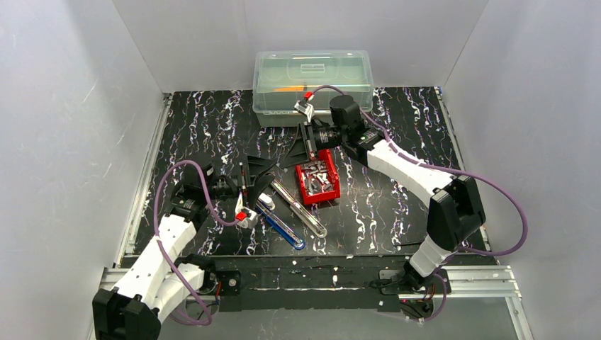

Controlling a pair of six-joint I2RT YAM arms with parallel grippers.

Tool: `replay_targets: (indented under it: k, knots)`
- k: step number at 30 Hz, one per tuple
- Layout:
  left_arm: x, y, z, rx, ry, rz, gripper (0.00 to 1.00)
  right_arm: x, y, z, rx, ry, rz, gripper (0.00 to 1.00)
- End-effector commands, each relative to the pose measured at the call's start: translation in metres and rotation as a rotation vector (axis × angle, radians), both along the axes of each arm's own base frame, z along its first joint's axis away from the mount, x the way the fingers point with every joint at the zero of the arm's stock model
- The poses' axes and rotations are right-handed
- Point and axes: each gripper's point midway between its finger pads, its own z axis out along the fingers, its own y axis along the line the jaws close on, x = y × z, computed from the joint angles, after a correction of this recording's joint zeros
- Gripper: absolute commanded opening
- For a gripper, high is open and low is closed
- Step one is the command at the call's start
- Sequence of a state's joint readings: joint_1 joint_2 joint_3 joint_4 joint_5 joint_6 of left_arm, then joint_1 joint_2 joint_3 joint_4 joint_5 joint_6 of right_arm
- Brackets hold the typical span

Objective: Load the staples into the stapler
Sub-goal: Pick up the staple from the staple box.

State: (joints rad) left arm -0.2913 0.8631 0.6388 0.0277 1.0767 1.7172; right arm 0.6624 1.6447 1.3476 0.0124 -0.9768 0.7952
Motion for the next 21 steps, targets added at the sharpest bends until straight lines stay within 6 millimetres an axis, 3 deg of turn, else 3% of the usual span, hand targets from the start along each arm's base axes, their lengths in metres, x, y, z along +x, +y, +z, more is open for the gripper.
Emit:
replay_targets:
  k: [1,9,18,21]
  knots:
    - [-0.004,-0.006,0.020,-0.019,-0.065,-0.050,0.60,-0.008,0.006,0.006,0.028,-0.015,0.054,0.14]
    - [-0.010,-0.007,0.022,-0.024,-0.063,-0.075,0.54,-0.016,0.014,-0.017,-0.082,-0.028,0.084,0.13]
    - [-0.022,-0.006,0.016,-0.016,-0.034,-0.095,0.33,-0.012,0.020,-0.013,-0.060,-0.038,0.062,0.11]
    - [-0.022,-0.006,0.015,-0.014,-0.030,-0.092,0.31,-0.011,0.021,-0.013,-0.058,-0.040,0.057,0.10]
